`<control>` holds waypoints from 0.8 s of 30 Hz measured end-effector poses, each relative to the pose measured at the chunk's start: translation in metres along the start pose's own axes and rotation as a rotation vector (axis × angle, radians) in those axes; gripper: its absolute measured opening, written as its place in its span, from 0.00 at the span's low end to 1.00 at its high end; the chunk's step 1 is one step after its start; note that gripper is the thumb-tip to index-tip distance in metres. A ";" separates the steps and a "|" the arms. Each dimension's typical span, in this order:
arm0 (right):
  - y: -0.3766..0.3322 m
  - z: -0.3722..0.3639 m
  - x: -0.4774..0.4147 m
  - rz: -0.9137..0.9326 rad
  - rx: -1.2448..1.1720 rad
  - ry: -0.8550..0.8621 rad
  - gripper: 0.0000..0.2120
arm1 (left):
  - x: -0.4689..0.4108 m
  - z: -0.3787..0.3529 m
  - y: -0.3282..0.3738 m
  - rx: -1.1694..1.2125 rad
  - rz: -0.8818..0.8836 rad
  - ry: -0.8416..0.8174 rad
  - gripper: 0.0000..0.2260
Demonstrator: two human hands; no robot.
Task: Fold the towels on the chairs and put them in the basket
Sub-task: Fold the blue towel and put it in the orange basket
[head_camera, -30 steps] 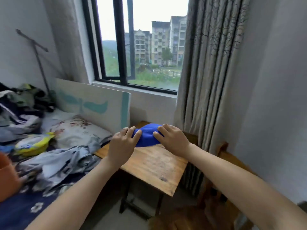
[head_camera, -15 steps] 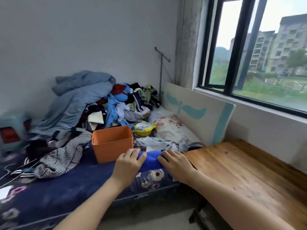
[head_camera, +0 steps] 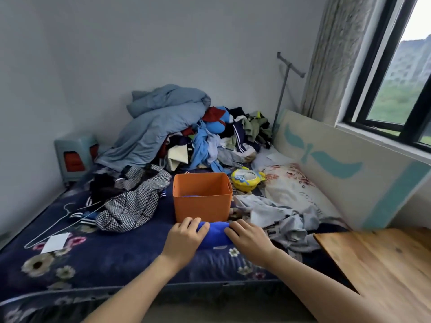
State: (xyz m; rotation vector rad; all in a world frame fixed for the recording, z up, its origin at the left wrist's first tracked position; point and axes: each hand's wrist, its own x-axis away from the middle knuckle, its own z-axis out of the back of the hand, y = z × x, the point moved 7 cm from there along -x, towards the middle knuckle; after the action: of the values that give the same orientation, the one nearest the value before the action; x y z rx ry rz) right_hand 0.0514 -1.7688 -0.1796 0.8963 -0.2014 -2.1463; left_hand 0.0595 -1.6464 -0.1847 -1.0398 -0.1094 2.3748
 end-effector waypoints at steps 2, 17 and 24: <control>0.001 -0.023 -0.006 0.029 -0.030 -0.011 0.16 | 0.004 -0.030 -0.009 0.028 0.047 -0.107 0.17; 0.143 -0.245 -0.030 0.096 -0.191 -0.189 0.14 | -0.082 -0.254 -0.039 0.078 0.197 -0.525 0.26; 0.174 -0.312 -0.057 0.115 -0.340 -0.084 0.10 | -0.101 -0.307 -0.073 0.064 0.234 -0.594 0.27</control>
State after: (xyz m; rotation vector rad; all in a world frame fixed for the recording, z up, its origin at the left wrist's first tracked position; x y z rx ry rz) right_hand 0.3882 -1.8013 -0.3074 0.5851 0.0688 -2.0323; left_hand 0.3641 -1.6777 -0.3123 -0.3005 -0.1303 2.8111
